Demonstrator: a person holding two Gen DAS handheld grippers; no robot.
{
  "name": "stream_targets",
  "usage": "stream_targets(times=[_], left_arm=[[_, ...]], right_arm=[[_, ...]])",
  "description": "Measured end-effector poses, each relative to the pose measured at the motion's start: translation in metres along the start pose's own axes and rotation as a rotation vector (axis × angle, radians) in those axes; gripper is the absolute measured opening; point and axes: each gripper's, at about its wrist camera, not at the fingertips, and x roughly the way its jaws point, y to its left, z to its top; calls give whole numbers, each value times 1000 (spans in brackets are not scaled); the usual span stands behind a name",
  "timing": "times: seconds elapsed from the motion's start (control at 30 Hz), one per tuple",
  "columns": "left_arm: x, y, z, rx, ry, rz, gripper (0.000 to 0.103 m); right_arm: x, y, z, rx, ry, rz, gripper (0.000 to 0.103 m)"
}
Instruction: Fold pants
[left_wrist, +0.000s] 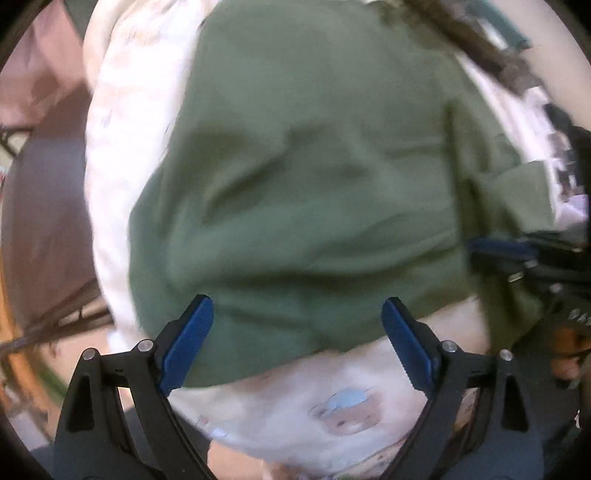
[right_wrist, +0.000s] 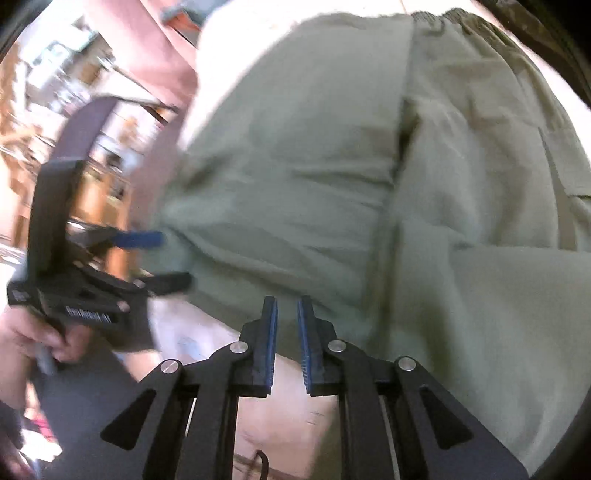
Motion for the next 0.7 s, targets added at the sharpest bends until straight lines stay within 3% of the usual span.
stream_targets(times=[0.1, 0.23, 0.33, 0.43, 0.7], left_arm=[[12, -10, 13, 48, -35, 96, 90], [53, 12, 8, 31, 50, 165, 90], [57, 5, 5, 87, 24, 217, 91], [50, 8, 6, 42, -15, 187, 91], [-15, 18, -1, -119, -214, 87, 91]], right_arm=[[17, 5, 14, 5, -22, 10, 13], [71, -12, 18, 6, 97, -118, 9], [78, -8, 15, -9, 74, -154, 9], [69, 6, 12, -48, 49, -154, 12], [-24, 7, -2, 12, -161, 49, 16]])
